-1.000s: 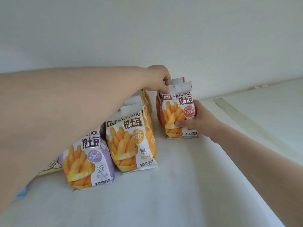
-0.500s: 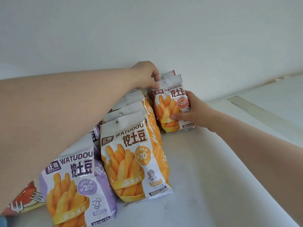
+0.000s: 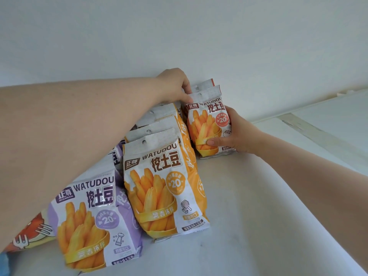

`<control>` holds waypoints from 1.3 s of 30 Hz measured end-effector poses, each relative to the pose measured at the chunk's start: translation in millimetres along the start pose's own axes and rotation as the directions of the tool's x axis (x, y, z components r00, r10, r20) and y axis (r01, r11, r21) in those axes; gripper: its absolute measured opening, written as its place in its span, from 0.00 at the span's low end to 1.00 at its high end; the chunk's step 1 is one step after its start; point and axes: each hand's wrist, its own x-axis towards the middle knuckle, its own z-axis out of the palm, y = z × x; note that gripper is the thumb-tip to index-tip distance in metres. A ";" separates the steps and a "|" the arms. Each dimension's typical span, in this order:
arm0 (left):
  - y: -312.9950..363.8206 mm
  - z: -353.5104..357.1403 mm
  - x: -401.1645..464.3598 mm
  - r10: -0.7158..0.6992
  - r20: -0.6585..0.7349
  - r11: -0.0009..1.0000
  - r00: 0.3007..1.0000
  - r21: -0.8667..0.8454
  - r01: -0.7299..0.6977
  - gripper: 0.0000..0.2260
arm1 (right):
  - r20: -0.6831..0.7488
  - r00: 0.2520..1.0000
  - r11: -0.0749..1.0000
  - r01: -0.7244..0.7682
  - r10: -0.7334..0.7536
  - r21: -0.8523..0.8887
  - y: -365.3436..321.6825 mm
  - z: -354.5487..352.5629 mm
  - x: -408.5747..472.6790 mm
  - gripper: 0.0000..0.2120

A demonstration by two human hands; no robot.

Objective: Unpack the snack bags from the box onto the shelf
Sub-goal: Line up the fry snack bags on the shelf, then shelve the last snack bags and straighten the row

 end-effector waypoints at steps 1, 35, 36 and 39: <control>-0.3 -0.1 0.6 -0.004 0.001 1.000 1.000 0.007 0.004 0.14 | 0.000 1.000 1.000 -0.007 0.007 -0.009 0.0 -0.4 0.4 0.57; 103.9 -4.4 -103.9 0.184 -0.074 0.971 0.980 -0.144 -0.193 0.14 | -0.265 0.953 0.944 -0.216 0.147 -0.252 -45.6 -33.5 -115.1 0.29; 115.0 -2.5 -123.3 0.198 -0.042 0.968 0.979 -0.146 -0.202 0.15 | -0.246 0.956 0.929 -0.231 0.161 -0.290 -52.5 -38.0 -133.9 0.29; 142.7 1.0 -189.1 0.234 0.058 0.966 0.970 -0.125 -0.226 0.17 | -0.173 0.960 0.858 -0.274 0.218 -0.436 -76.4 -54.1 -198.1 0.28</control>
